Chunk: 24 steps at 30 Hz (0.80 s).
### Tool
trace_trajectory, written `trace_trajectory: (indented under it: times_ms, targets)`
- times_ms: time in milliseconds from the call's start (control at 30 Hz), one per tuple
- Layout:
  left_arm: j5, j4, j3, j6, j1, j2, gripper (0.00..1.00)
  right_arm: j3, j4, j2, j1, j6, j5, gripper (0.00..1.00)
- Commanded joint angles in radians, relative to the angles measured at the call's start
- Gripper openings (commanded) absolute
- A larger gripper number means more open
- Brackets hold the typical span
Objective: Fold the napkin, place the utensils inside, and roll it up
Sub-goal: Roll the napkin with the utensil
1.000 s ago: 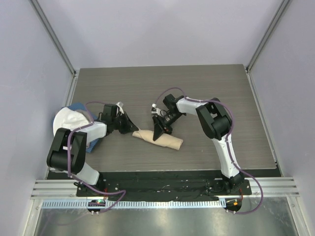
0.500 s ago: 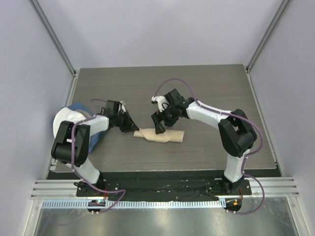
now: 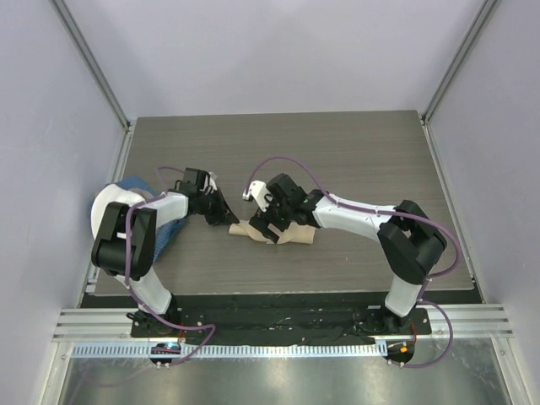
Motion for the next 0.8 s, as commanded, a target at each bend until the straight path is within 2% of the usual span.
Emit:
trace_trajectory:
  times_ms: [0, 500, 767]
  targets:
    - [0.006, -0.032, 0.036, 0.028, 0.006, 0.017, 0.00, 0.018, 0.039, 0.026, -0.001, -0.054, 0.014, 0.94]
    - [0.000, -0.060, 0.091, 0.043, 0.007, 0.068, 0.00, 0.035, -0.004, 0.046, -0.001, -0.047, -0.084, 0.93]
    - [0.000, -0.088, 0.145, 0.057, 0.009, 0.103, 0.00, 0.042, -0.015, 0.077, -0.002, -0.054, -0.055, 0.93]
